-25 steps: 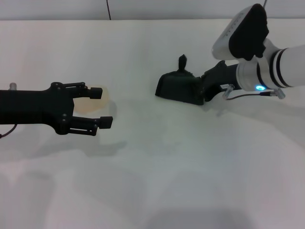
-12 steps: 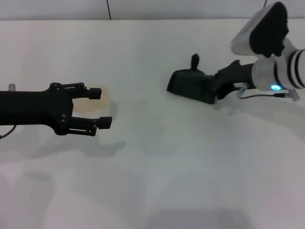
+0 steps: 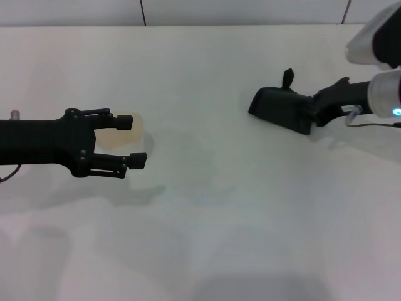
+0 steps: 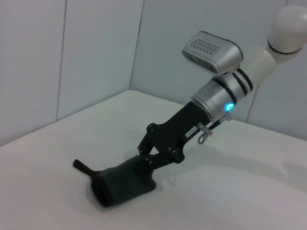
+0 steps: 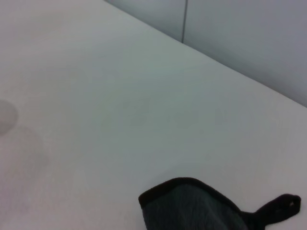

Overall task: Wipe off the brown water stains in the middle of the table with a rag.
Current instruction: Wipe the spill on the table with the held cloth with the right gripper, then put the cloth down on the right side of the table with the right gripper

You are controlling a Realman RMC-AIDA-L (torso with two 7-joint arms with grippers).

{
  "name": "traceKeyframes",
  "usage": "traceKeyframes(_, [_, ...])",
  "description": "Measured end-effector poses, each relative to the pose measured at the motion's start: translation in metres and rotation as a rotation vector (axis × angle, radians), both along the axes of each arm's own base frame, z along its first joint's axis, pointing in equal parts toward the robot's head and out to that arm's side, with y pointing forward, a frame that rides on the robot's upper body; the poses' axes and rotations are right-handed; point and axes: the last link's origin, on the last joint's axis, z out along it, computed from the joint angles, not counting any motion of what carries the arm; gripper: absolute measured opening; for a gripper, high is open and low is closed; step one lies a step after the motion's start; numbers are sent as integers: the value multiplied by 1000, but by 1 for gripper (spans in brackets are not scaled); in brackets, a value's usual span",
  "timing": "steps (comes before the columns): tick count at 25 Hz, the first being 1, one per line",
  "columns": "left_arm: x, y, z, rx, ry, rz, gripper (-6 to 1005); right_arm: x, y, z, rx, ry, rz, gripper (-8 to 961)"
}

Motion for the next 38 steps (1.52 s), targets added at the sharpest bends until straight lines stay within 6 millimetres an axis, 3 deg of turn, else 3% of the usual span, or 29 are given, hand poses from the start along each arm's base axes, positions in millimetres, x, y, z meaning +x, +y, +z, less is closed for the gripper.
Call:
traceKeyframes(11, [0,1,2,16,-6,-6,891,24,-2,33,30,14,-42,171])
traceKeyframes(38, [0,3,5,28,-10,-4,891,45,-33,31,-26,10,-81,195])
